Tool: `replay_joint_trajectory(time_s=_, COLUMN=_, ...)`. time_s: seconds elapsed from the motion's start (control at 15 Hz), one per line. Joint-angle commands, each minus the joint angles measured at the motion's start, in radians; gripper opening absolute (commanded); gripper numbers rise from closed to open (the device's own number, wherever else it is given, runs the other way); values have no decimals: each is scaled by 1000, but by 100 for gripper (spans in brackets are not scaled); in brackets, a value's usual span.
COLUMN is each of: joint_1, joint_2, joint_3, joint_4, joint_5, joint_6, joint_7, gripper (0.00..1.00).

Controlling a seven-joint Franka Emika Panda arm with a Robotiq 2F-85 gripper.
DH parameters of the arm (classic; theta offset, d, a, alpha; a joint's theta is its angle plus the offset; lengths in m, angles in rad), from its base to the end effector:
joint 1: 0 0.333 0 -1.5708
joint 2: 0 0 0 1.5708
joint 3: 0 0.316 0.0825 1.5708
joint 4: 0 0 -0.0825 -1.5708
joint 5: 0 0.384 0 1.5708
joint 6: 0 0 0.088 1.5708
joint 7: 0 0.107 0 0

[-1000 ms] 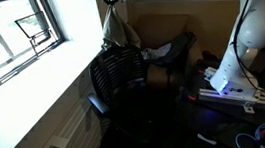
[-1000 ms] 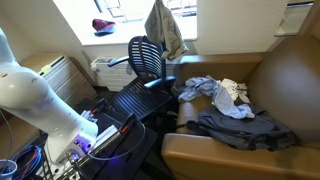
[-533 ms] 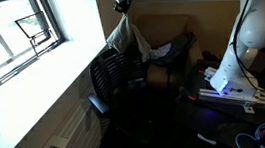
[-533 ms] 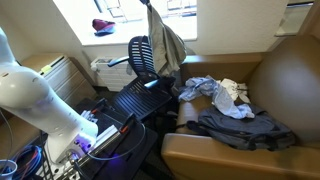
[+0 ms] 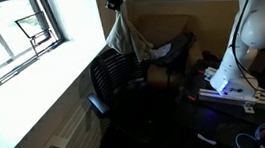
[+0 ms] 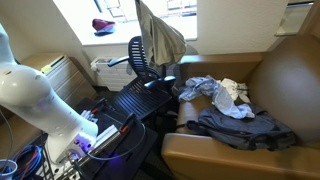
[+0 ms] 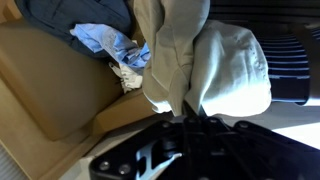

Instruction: Put the grey cloth on the backrest of the black chair

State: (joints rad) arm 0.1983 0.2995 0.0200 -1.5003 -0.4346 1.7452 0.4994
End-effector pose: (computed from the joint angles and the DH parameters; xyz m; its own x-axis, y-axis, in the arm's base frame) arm 0.6418 0.1019 0.5001 0.9775 -0.1640 0.1325 -0.2035 -0.8986 0.3887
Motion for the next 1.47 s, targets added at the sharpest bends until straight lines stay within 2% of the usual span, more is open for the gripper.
replay_joint_trajectory(time_s=0.0, joint_1=3, joint_2=-2, joint_3=3, joint_4=9, joint_5=2, joint_6=-4, joint_7=-7, gripper=1)
replay_joint_trajectory(time_s=0.33, joint_1=-3, joint_2=14, joint_3=1, joint_4=9, joint_5=22, joint_6=-18, joint_7=-11, gripper=0)
replay_joint_trajectory(time_s=0.47, joint_1=-6, joint_2=57, joint_3=10, joint_4=38, joint_5=120, joint_6=-125, joint_7=-3, gripper=0)
replay_joint_trajectory(time_s=0.73, joint_1=10, joint_2=136, joint_3=0, joint_4=58, joint_5=211, joint_6=-243, joint_7=150, gripper=0)
replay_joint_trajectory(time_s=0.93, joint_1=-3, joint_2=157, joint_3=-13, joint_4=23, joint_5=264, joint_6=-55, joint_7=285, gripper=0)
replay_joint_trajectory(time_s=1.4, joint_1=-14, joint_2=169, joint_3=-30, joint_4=13, joint_5=378, joint_6=253, joint_7=494, gripper=0)
